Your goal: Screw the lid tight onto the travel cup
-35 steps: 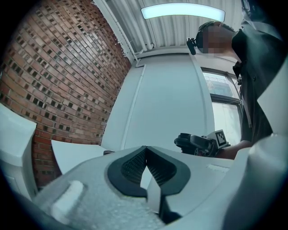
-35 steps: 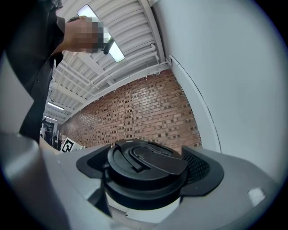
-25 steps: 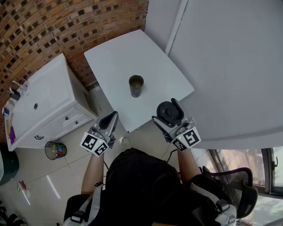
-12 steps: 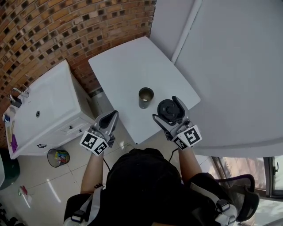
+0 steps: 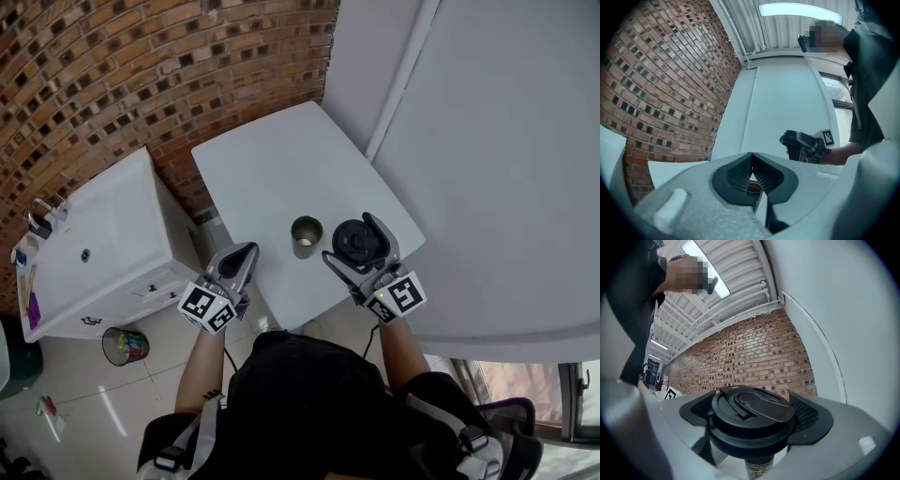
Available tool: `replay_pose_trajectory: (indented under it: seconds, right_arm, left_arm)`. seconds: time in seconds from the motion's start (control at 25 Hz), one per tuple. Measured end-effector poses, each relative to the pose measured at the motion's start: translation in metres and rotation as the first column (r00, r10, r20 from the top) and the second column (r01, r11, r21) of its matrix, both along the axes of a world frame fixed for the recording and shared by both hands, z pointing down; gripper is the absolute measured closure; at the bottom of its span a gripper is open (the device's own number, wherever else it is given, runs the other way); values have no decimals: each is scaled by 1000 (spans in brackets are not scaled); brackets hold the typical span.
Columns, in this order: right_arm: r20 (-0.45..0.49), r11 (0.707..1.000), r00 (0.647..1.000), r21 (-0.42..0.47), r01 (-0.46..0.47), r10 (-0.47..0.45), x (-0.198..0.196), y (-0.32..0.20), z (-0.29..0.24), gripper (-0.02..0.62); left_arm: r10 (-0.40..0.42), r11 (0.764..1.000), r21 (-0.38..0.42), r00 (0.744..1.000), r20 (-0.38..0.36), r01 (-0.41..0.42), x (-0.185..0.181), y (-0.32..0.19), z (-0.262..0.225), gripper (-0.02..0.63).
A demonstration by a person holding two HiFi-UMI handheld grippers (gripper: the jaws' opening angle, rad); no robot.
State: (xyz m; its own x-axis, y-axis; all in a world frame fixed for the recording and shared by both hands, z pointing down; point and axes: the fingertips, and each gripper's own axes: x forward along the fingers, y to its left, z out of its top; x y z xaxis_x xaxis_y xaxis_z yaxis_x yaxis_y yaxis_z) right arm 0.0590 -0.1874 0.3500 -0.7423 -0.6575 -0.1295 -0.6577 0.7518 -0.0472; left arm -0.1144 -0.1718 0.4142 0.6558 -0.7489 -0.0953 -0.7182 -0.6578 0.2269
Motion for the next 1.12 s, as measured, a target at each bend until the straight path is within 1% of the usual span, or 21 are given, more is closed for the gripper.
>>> replay_pose_trajectory:
  seconds: [0.12,0.28,0.4,0.6,0.72,0.92,1.12]
  right_arm:
    - [4,1000,1000,5,7,-7,4,-21,-8,110]
    - [-2,1000,1000,-7,21,-21,5,-32,-3,110]
    - [-11,999,1000,-32,25,-25,3,-38,10,110]
    - [-32,996,999,-78,39,-41,-1,-46,36,110]
    - [-34,994,999,-102,35,-39,0,-50,49,110]
    - [-56,991,998,-133,31,-39,-1,-49,74,110]
    - [-61,985,997,-169,30,-40,3,-45,92,110]
  left_arm:
    - [-8,1000,-4,1000,11,8,6,-14,-8,604]
    - [0,1000,-16,1000,29,0,13,-18,5,604]
    - [8,999,-41,998,55,-6,17,-18,18,604]
    - [12,996,-87,997,77,-6,21,-20,39,604]
    - [12,993,-115,997,77,-4,25,-20,50,604]
    - [22,987,-161,996,81,-9,32,-16,81,604]
    - [42,984,-178,995,89,-25,44,-16,104,604]
